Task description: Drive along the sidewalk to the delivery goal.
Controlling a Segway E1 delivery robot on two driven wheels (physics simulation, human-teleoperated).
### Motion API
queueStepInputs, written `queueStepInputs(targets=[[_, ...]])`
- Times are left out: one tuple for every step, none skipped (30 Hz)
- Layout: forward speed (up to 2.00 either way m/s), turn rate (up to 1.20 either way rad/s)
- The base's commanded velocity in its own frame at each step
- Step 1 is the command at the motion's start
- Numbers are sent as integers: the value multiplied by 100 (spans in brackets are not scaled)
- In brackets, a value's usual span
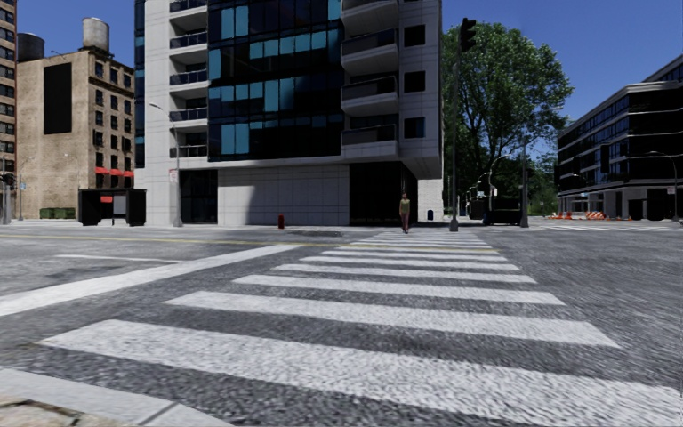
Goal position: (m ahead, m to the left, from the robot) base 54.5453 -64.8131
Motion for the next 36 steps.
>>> queueStepInputs(targets=[[200,0],[200,0],[200,0],[200,0],[200,0],[200,-7],[200,-7],[200,-13],[200,-15],[200,-15],[200,-17],[200,-20],[200,-25],[200,-45],[200,-45],[200,-48],[200,-50],[200,-50],[200,-56],[200,-57],[200,-58],[200,-58],[200,-58],[200,-58],[200,-58],[200,-58],[200,-58],[200,-58],[200,-58],[200,-58],[200,-42],[200,-42],[200,0],[200,0],[200,0],[200,0]])
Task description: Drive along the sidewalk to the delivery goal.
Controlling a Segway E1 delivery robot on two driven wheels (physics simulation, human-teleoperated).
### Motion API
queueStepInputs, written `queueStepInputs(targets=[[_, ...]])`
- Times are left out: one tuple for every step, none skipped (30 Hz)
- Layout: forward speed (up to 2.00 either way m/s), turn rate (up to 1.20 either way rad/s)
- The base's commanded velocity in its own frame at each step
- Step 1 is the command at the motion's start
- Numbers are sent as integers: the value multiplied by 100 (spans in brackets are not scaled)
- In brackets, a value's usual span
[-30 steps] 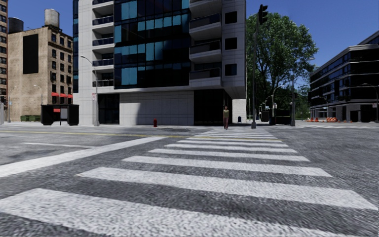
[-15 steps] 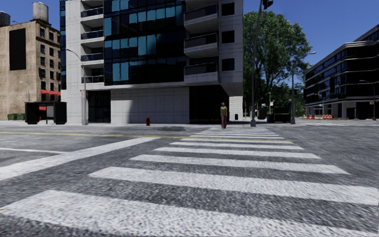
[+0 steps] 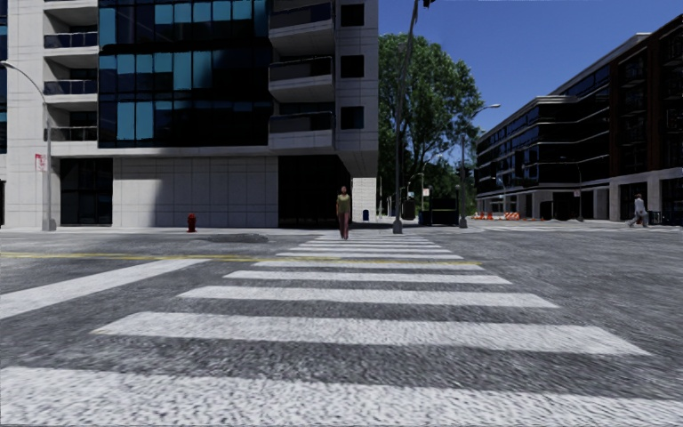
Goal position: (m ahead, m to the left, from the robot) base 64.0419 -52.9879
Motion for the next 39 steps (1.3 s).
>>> queueStepInputs(targets=[[200,0],[200,0],[200,0],[200,0],[200,0],[200,0],[200,0],[200,0],[200,0],[200,0],[200,0],[200,0],[200,0],[200,0],[200,0],[200,0],[200,0],[200,0],[200,0],[200,0],[200,-5],[200,-5],[200,-20],[200,-33],[200,-33],[200,-49],[200,-56],[200,-59],[200,-59],[200,-61],[200,-61],[200,-61],[200,-61],[200,-61],[200,-61],[200,-61],[200,-61],[200,-61],[200,-61]])
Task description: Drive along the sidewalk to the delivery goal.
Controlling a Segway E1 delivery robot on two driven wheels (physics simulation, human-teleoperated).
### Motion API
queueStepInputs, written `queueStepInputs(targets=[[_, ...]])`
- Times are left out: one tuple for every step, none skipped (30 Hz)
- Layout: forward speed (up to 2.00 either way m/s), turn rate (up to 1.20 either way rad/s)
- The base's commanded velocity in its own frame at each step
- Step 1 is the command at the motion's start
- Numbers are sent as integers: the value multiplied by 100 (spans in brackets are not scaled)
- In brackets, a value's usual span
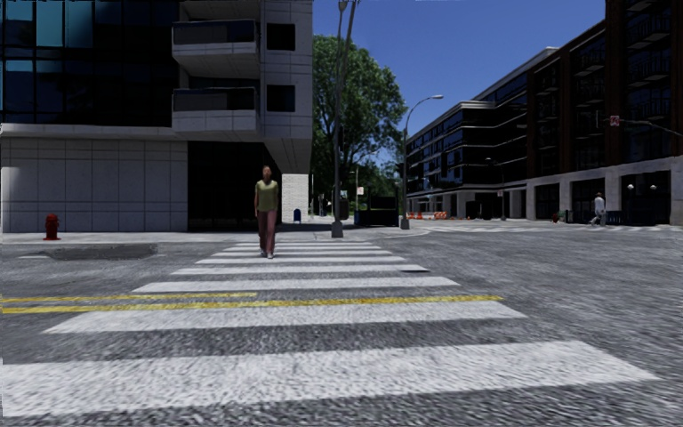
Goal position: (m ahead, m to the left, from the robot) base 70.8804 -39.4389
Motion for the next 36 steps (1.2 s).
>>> queueStepInputs(targets=[[200,-61],[200,-61],[200,-61],[200,-61],[200,-61],[200,-61],[200,-22],[200,0],[200,0],[200,0],[200,0],[200,0],[200,0],[200,0],[200,0],[200,0],[200,0],[200,0],[200,0],[200,0],[200,14],[200,29],[200,29],[200,41],[200,48],[200,51],[200,51],[200,51],[200,51],[200,51],[200,51],[200,51],[200,51],[200,51],[200,51],[200,51]])
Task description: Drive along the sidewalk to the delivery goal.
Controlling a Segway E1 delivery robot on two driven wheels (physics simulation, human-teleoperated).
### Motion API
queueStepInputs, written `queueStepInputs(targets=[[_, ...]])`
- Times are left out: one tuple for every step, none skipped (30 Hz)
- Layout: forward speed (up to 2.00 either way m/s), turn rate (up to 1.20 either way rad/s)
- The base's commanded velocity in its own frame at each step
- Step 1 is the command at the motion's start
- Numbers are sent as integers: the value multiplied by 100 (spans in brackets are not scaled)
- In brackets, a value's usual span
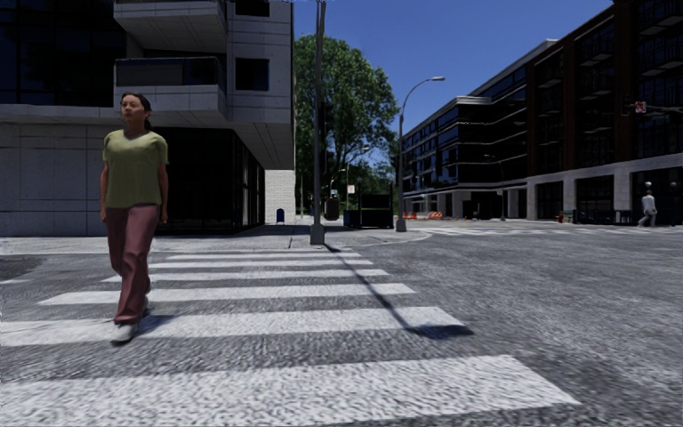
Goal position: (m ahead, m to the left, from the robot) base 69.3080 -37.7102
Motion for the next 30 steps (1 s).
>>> queueStepInputs(targets=[[200,51],[200,51],[200,39],[200,0],[200,0],[200,0],[200,0],[200,0],[200,0],[200,0],[200,0],[200,0],[200,0],[200,0],[200,0],[200,0],[200,0],[200,0],[200,0],[200,0],[200,0],[200,0],[200,0],[200,0],[200,0],[200,0],[200,0],[200,0],[200,0],[200,0]])
